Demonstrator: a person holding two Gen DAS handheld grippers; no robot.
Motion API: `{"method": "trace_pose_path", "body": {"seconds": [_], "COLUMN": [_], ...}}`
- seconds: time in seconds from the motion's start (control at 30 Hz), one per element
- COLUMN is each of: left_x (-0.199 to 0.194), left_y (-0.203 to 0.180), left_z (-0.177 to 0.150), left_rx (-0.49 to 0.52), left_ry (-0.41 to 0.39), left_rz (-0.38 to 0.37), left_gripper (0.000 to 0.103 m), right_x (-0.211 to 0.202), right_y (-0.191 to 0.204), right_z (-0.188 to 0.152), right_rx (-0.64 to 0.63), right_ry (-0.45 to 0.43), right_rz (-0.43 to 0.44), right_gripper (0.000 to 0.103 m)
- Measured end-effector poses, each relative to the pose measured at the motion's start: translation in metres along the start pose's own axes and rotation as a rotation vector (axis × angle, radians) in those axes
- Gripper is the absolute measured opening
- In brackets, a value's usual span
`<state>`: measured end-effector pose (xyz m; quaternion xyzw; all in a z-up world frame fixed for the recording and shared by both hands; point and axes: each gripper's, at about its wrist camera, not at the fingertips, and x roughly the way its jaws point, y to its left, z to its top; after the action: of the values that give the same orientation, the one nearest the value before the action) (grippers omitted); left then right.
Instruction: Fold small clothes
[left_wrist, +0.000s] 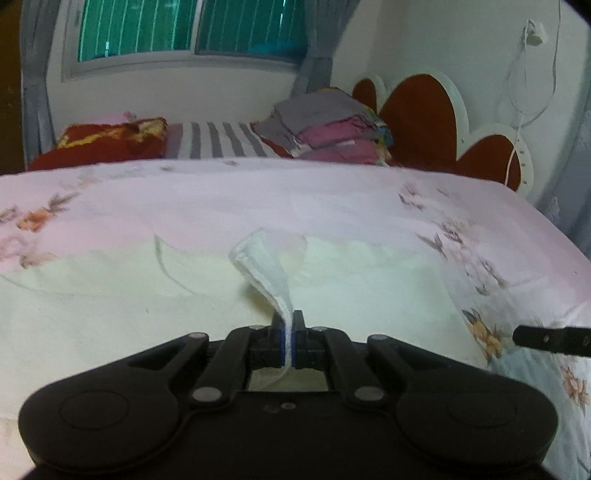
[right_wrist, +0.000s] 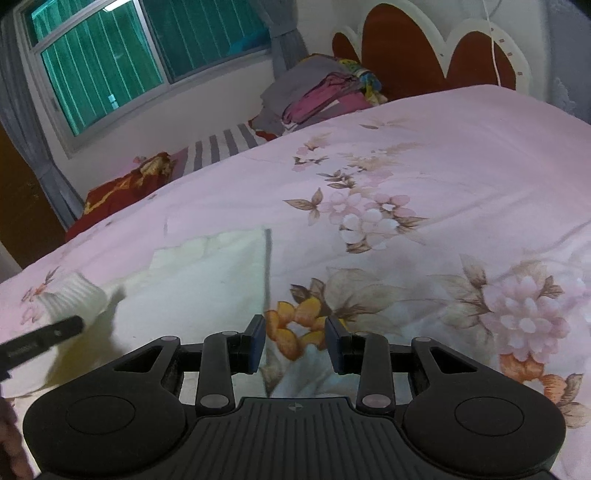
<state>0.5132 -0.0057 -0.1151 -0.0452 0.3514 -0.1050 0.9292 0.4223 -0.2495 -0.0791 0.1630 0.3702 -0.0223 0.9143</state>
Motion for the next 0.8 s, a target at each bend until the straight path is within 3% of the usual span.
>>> {"method": "trace_pose_path", "body": {"seconds": [0.1,0.17,0.23,0.27,0.3,0.33,0.37,0.43,0.5,0.6,0.67,0.8], "left_x": [0.009,0.013,0.006,-0.002,-0.011,-0.022,-0.035,-0.060,-0.087,-0.120,-0.130,-0.126], "left_y": [-0.008,-0.012,-0.013,-0.012,-0.009,-0.004,0.005,0.030,0.062,0.110,0.133,0.163], "left_z": [-0.008,-0.012,-0.014,-0.014,-0.014,-0.015,-0.015,-0.020,-0.029,-0.051,-0.062,-0.073], "left_rx": [0.011,0.027,0.042,0.047,0.052,0.057,0.054,0.022,-0.033,-0.132,-0.172,-0.240], "left_ry": [0.048,0.084,0.065,0.052,0.027,0.003,-0.019,-0.060,-0.081,-0.080,-0.045,0.028], "left_rz": [-0.033,-0.070,-0.107,-0.102,-0.084,-0.072,-0.059,0.001,0.095,0.229,0.280,0.261], "left_gripper": [0.004,0.021,0.056,0.061,0.065,0.065,0.065,0.065,0.063,0.062,0.061,0.056], "right_x": [-0.005,-0.007,-0.008,-0.008,-0.007,-0.008,-0.010,-0.015,-0.010,0.003,0.018,0.045], "right_y": [-0.004,-0.006,-0.006,-0.004,-0.002,0.001,0.006,0.018,0.034,0.058,0.071,0.087], "right_z": [0.001,0.001,0.002,0.002,0.003,0.003,0.002,0.001,0.001,-0.003,-0.006,-0.011], "right_rx": [-0.001,0.001,0.008,0.009,0.006,0.002,-0.001,-0.028,-0.063,-0.106,-0.113,-0.102], "right_ry": [-0.003,0.001,0.006,0.006,0.006,0.001,-0.026,-0.066,-0.048,-0.007,0.042,0.106], "right_rz": [-0.004,0.005,0.020,0.034,0.050,0.064,0.079,0.143,0.183,0.223,0.245,0.256], "right_gripper": [0.035,0.035,0.035,0.036,0.044,0.083,0.103,0.103,0.099,0.081,0.064,0.063]}}
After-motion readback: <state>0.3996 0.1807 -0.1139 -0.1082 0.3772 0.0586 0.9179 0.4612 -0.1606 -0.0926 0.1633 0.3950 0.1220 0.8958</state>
